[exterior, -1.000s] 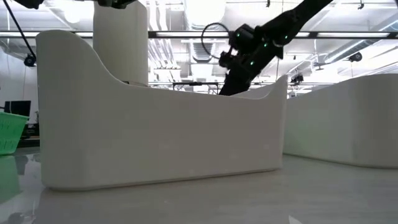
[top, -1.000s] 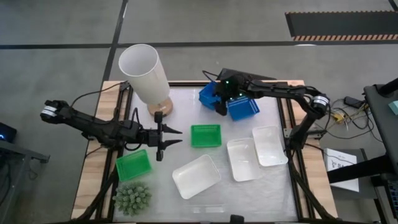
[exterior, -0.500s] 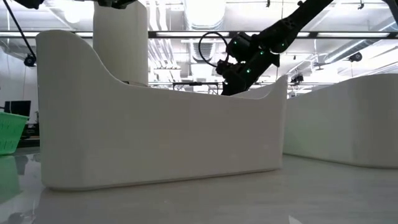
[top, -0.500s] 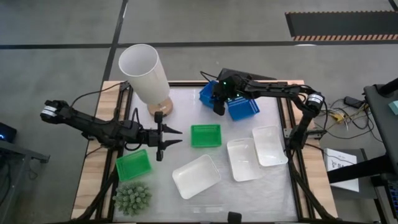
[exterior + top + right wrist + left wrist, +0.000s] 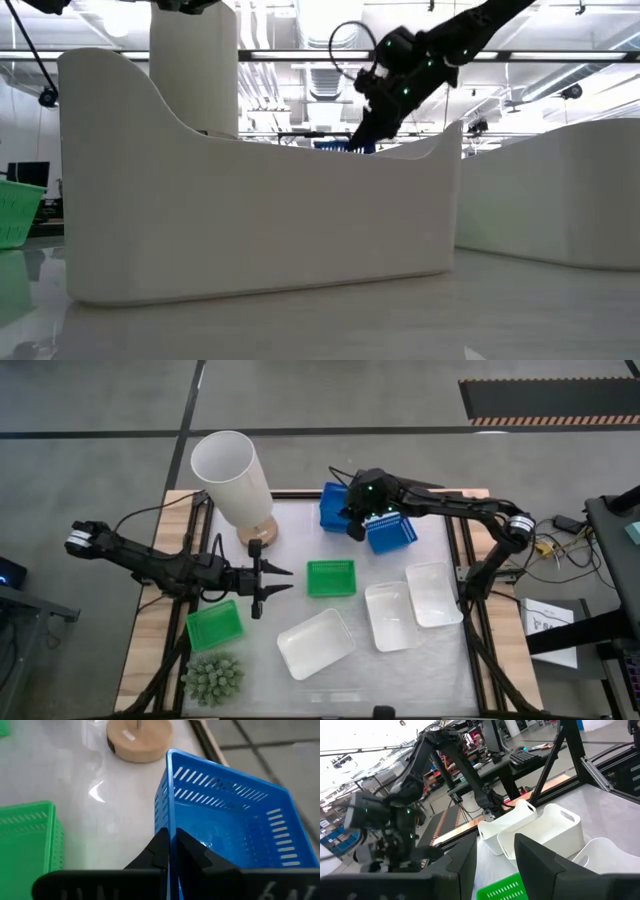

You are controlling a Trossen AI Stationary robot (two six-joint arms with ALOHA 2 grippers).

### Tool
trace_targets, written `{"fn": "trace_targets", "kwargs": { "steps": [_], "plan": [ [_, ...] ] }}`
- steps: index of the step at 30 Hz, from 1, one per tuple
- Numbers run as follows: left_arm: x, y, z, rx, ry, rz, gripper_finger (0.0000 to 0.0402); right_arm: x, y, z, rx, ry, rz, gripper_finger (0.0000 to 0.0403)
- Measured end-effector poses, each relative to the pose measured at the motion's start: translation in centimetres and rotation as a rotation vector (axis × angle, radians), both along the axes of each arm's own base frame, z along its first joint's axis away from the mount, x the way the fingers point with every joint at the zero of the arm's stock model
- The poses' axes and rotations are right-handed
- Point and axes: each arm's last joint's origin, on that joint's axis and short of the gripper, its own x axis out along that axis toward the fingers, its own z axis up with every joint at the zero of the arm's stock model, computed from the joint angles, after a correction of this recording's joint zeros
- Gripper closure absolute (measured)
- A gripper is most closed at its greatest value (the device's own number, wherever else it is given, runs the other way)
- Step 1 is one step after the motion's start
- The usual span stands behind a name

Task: Stack baskets by color
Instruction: Stack the bottom blue bin on top of the top left blue bin

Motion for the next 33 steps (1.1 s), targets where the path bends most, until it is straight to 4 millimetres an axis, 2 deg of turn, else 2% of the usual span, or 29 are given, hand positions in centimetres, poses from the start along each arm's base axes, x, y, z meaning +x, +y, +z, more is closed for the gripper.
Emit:
{"fn": "trace_targets", "kwargs": {
  "steps": [2,4,10,13,22,33],
  "plan": [
    [0.0,0.0,0.0,0.0,0.0,0.0,0.0285,0.0,0.4,0.4,-0.085,0.018,0.011,0.0391],
    [0.0,0.0,-0.1,0.0,0.002,0.0,0.0285,0.1,0.9,0.0,-0.169,0.049,0.032,0.0391],
    [0.0,0.0,-0.1,0.0,0.003,0.0,0.0285,0.4,1.5,-4.3,-0.318,0.163,0.032,0.0392],
    [0.0,0.0,-0.1,-0.001,0.003,0.0,0.0285,0.1,1.5,-5.3,-0.324,0.155,0.021,0.0392],
    [0.0,0.0,-0.1,-0.001,0.003,0.0,0.0285,0.2,1.7,-5.3,-0.276,0.131,0.02,0.0382],
    [0.0,0.0,-0.2,-0.079,0.005,0.0,0.0285,0.0,1.8,-4.8,-0.214,0.105,-0.034,0.0295]
  ]
}}
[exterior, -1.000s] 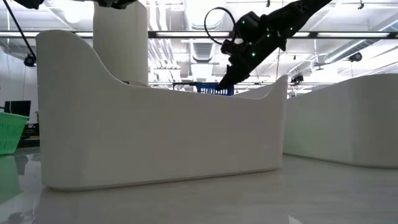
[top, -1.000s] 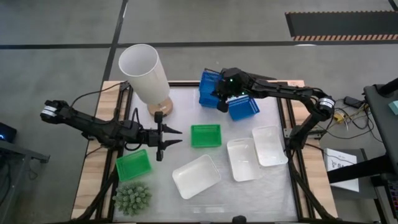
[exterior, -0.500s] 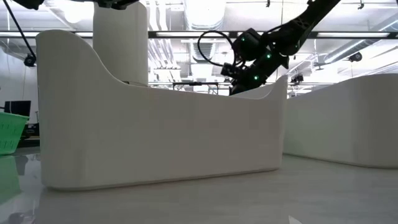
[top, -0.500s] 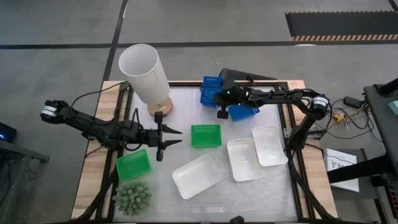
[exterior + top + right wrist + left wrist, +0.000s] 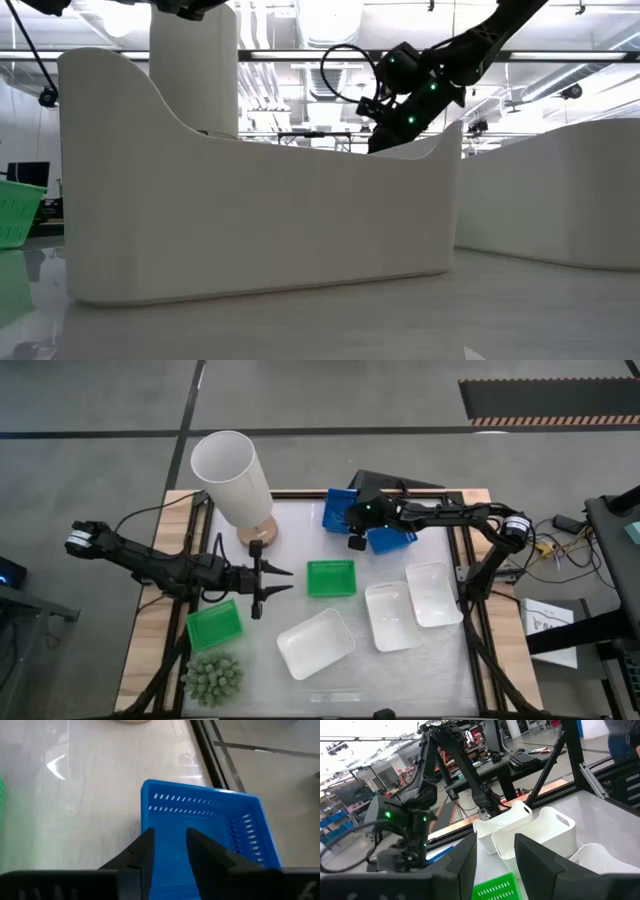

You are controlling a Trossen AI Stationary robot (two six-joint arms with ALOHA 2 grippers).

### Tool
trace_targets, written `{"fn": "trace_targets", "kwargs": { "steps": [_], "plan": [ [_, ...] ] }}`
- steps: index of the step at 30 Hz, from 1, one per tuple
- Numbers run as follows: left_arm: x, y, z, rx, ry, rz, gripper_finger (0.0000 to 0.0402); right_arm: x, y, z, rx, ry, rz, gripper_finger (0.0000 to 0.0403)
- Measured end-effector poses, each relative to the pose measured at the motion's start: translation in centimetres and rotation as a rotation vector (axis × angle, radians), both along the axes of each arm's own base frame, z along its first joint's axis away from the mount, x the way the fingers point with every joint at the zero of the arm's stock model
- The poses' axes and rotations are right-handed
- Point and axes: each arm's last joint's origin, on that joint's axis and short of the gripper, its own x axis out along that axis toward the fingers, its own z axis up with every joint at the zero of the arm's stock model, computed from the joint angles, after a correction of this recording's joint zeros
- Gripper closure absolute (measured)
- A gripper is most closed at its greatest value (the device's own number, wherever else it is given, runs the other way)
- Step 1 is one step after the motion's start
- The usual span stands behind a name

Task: Stack baskets by color
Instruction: Stack the bottom blue bin on top of the top left blue bin, then stack the middle white bin on top of the right white bin

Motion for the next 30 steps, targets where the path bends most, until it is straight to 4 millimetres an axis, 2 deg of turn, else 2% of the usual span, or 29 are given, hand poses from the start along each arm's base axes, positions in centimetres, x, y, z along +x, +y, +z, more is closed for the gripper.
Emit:
{"fn": "trace_targets", "kwargs": {
  "steps": [7,13,18,22,26,30],
  "plan": [
    [-0.1,0.0,-0.5,-0.065,0.013,0.001,0.0285,-0.6,1.8,1.5,0.082,-0.002,-0.021,0.0276],
    [-0.1,0.0,-0.8,-0.12,0.023,0.002,0.0285,-1.6,4.4,2.8,0.273,0.014,-0.124,0.0293],
    [-0.1,0.0,-0.9,-0.146,0.027,0.003,0.0285,-3.1,6.6,3.9,0.434,0.049,-0.231,0.0306],
    [-0.1,0.0,-0.9,-0.152,0.027,0.002,0.0285,-4.7,8.1,4.9,0.533,0.096,-0.304,0.0294],
    [-0.1,0.0,-0.9,-0.176,0.026,0.003,0.0285,-5.7,10.4,6.1,0.59,0.121,-0.224,0.027],
    [-0.1,0.0,-0.9,-0.176,0.026,0.003,0.0285,-6.4,13.2,6.8,0.576,0.174,-0.094,0.026]
  ]
}}
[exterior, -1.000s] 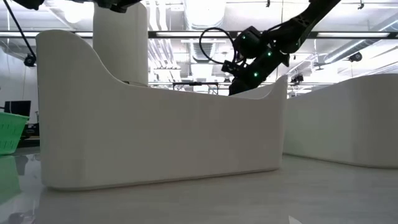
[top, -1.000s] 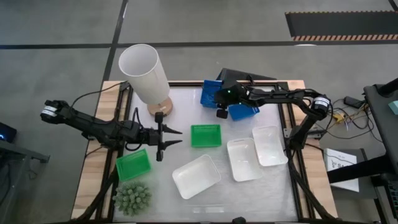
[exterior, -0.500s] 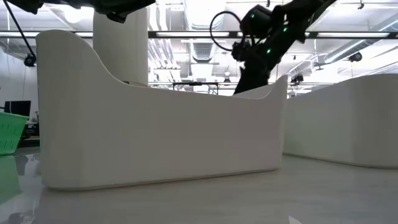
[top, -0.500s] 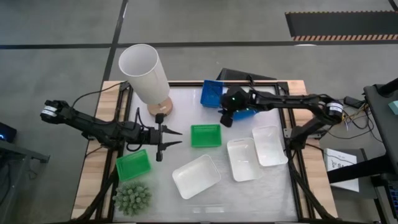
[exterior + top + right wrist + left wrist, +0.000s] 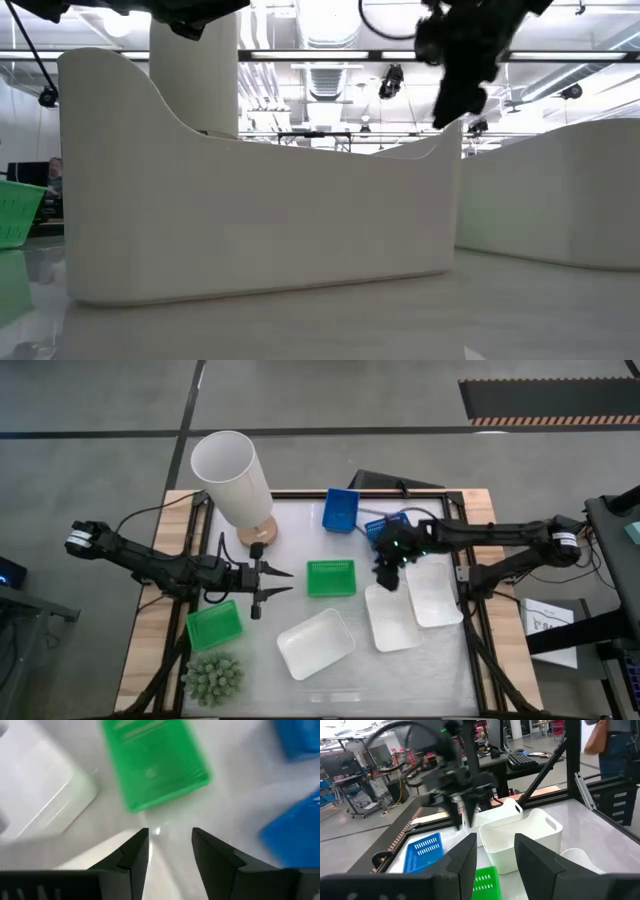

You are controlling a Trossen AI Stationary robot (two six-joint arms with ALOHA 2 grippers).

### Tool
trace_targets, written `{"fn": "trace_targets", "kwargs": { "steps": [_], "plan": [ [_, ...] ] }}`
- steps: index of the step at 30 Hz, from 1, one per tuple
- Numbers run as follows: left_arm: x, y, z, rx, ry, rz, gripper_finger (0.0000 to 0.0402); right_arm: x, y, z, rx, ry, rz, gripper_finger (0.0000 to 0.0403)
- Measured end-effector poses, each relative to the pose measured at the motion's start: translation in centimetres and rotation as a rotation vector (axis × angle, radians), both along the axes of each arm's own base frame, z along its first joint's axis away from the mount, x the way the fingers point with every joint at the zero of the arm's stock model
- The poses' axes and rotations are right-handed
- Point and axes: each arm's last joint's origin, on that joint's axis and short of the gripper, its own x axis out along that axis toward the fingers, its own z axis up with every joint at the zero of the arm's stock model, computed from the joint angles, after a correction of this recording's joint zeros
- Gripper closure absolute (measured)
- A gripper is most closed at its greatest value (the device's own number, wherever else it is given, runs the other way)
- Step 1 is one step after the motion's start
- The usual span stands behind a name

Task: Stack baskets by color
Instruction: Stack the middle white bin on top of the right white bin

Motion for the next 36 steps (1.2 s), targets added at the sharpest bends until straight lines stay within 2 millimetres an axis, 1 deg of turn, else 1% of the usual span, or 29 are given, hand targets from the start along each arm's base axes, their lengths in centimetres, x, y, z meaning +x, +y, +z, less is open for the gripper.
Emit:
{"fn": "trace_targets", "kwargs": {
  "steps": [6,10,13,15,19,21,23,25,29,33,36],
  "plan": [
    [0.0,0.0,0.0,0.0,-0.003,0.0,0.0285,-0.4,3.9,-0.2,0.006,0.05,0.135,0.0267],
    [0.0,0.0,0.0,0.0,-0.005,0.0,0.0285,-0.1,6.3,-0.5,0.031,0.069,0.178,0.0275],
    [0.0,0.0,0.1,0.003,-0.008,0.0,0.0285,0.1,7.7,-0.2,0.006,0.075,0.186,0.0278],
    [0.0,0.0,0.1,0.006,-0.009,0.0,0.0285,0.2,8.5,0.4,0.006,0.087,0.177,0.028],
    [0.0,0.0,0.2,0.027,-0.014,0.0,0.0285,0.1,9.9,1.4,0.097,0.18,0.045,0.028],
    [0.0,0.0,0.2,0.061,-0.015,-0.001,0.0285,0.2,11.2,1.7,0.141,0.221,0.021,0.028],
    [0.0,0.0,0.3,0.103,-0.022,-0.002,0.0285,0.4,12.8,1.7,0.164,0.242,0.033,0.028],
    [0.0,0.0,0.5,0.154,-0.041,-0.002,0.0285,0.7,14.4,1.5,0.168,0.262,0.059,0.028],
    [0.0,0.0,0.9,0.24,-0.072,0.002,0.0285,1.5,17.1,0.5,0.096,0.288,0.098,0.028],
    [0.0,0.0,1.1,0.266,-0.086,0.004,0.0285,2.4,19.5,-0.6,0.087,0.367,0.102,0.028],
    [0.0,0.0,1.0,0.267,-0.082,0.003,0.0285,2.8,21.2,-1.1,0.037,0.437,0.125,0.028]
  ]
}}
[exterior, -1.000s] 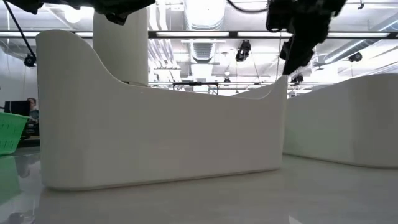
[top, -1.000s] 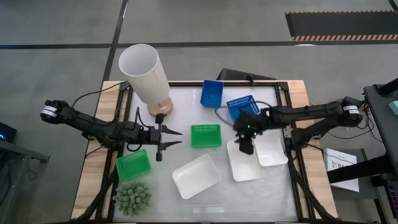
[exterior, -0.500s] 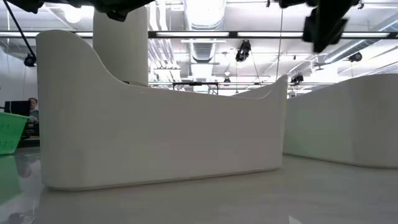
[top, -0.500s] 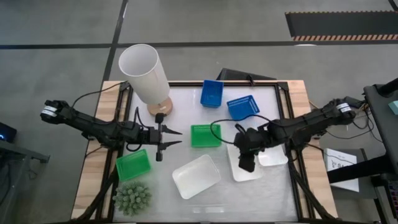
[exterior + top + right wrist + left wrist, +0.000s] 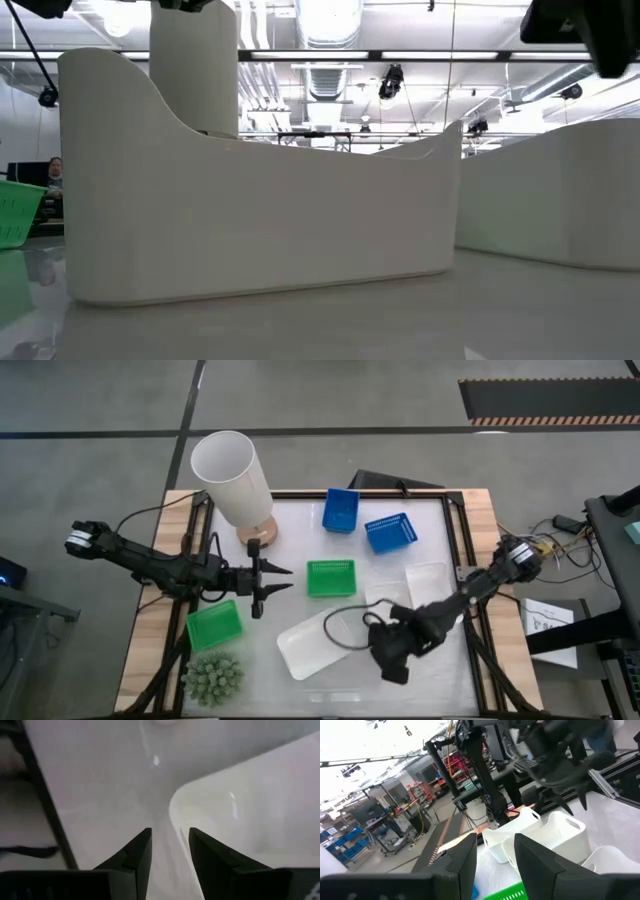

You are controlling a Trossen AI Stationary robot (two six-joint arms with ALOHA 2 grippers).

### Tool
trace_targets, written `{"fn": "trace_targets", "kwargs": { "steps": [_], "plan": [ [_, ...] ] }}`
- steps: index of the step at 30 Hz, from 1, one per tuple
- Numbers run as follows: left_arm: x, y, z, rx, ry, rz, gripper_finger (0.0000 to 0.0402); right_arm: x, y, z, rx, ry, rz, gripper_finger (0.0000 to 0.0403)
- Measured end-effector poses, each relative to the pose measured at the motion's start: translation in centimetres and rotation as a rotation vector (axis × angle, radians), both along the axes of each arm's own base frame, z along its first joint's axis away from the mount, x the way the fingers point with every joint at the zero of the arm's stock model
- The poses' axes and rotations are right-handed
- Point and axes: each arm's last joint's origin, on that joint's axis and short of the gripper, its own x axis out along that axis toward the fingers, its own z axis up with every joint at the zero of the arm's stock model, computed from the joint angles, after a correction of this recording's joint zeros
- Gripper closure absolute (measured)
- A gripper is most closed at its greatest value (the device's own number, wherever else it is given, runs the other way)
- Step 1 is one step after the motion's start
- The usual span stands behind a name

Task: Stack baskets by color
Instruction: Stack the middle white bin on top of the right white bin

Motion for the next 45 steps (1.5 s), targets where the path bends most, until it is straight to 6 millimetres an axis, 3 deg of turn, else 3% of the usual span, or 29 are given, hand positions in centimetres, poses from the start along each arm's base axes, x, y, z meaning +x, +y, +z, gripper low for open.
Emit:
{"fn": "trace_targets", "kwargs": {
  "steps": [5,12,23,31,34,40,45],
  "plan": [
    [0.1,0.0,-0.1,0.001,0.005,0.0,0.0285,0.8,2.0,-1.2,-0.084,0.122,0.058,0.028],
    [0.1,0.0,-0.1,0.002,0.006,0.0,0.0285,2.2,3.0,-2.2,-0.118,0.166,0.076,0.028],
    [0.1,0.0,-0.2,0.011,0.008,0.0,0.0285,2.4,2.5,-3.1,-0.227,0.134,0.147,0.028],
    [0.1,0.0,-0.2,0.012,0.008,0.0,0.0285,2.9,2.4,-4.1,-0.209,0.094,0.173,0.0283],
    [0.1,0.0,-0.2,0.012,0.008,0.0,0.0285,3.1,2.5,-4.2,-0.201,0.077,0.177,0.0303],
    [0.1,0.0,-0.2,0.012,0.008,0.0,0.0285,3.1,2.5,-4.2,-0.198,0.074,0.175,0.0381],
    [0.1,0.0,-0.2,0.012,0.008,0.0,0.0285,3.2,2.6,-4.0,-0.191,0.063,0.174,0.0393]
  ]
}}
